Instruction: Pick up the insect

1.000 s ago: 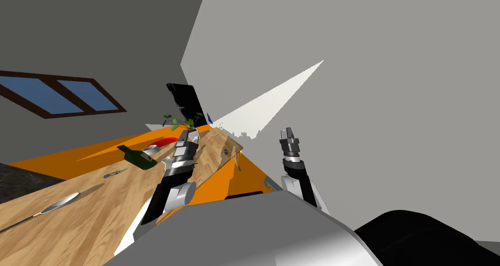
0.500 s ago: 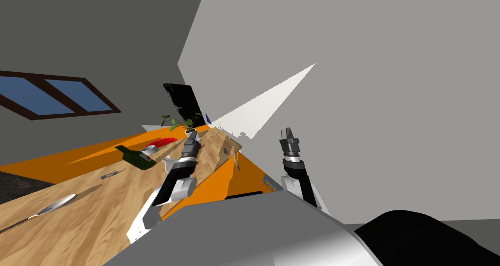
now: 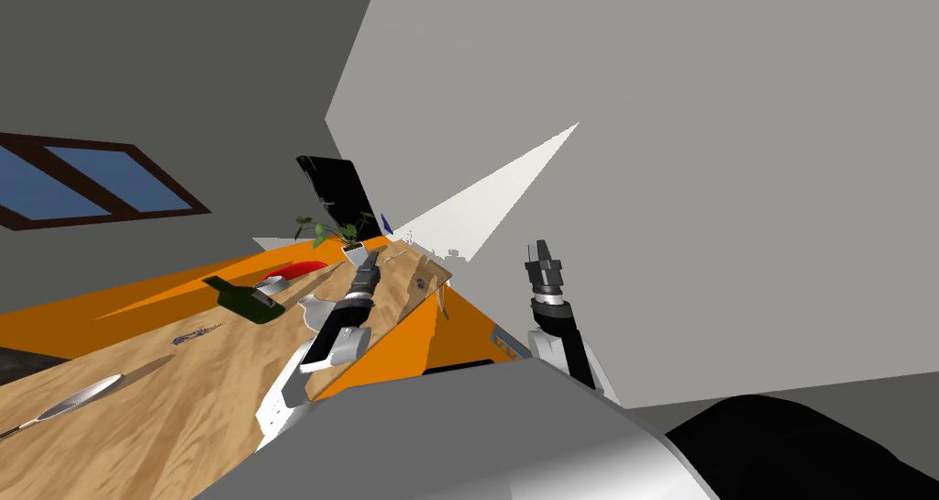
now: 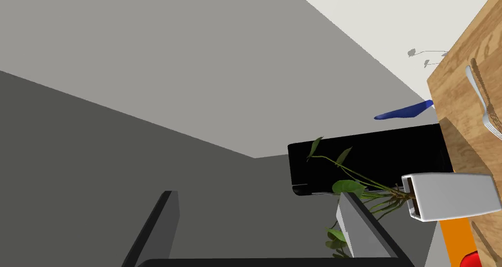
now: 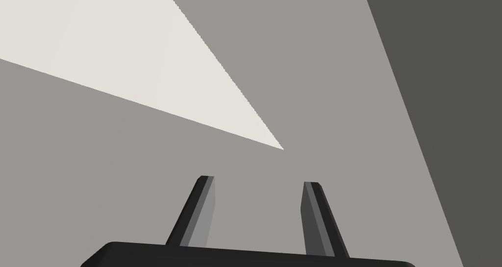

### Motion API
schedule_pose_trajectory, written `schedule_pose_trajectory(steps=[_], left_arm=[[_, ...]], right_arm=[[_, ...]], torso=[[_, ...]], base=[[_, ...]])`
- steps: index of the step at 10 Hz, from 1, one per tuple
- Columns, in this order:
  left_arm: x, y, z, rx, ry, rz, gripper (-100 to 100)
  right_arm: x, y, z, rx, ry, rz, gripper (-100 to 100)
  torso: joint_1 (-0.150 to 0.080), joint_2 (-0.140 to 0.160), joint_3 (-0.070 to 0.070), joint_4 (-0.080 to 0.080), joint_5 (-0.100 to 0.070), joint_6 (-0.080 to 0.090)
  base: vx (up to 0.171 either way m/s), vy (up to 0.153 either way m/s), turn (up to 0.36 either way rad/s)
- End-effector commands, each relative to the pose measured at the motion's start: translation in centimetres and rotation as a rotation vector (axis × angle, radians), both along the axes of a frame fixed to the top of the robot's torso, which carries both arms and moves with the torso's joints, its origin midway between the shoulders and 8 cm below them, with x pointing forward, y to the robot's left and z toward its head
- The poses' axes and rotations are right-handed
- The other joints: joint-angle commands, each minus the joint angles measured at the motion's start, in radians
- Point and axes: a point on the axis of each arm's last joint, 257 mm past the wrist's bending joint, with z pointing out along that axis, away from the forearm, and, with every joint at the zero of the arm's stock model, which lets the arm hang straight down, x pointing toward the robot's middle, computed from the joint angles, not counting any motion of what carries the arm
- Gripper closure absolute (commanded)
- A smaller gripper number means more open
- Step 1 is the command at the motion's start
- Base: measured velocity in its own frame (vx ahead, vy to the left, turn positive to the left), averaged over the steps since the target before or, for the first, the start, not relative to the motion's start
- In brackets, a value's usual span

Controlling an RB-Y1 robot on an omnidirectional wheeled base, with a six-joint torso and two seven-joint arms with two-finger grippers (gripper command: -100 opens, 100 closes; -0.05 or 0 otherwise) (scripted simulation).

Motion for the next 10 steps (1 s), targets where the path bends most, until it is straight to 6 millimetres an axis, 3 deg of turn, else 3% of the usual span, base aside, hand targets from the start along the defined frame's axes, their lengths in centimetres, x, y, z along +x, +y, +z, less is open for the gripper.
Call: schedule_pose_trajectory(steps=[1,10], left_arm=[[1.4,0.6,-1.9,0.023,0.066,0.015,-100],[5.0,3.6,-11.4,0.085,0.365,0.065,-100]], right_arm=[[0.0,0.0,0.0,0.0,0.0,0.0,0],[0.0,0.0,0.0,0.0,0.0,0.0,0]], torso=[[0.0,0.0,0.0,0.0,0.0,0.0],[-0.001,-0.002,-0.001,0.0,0.0,0.0]], base=[[-0.018,-0.017,-0.098],[0.0,-0.018,-0.056]])
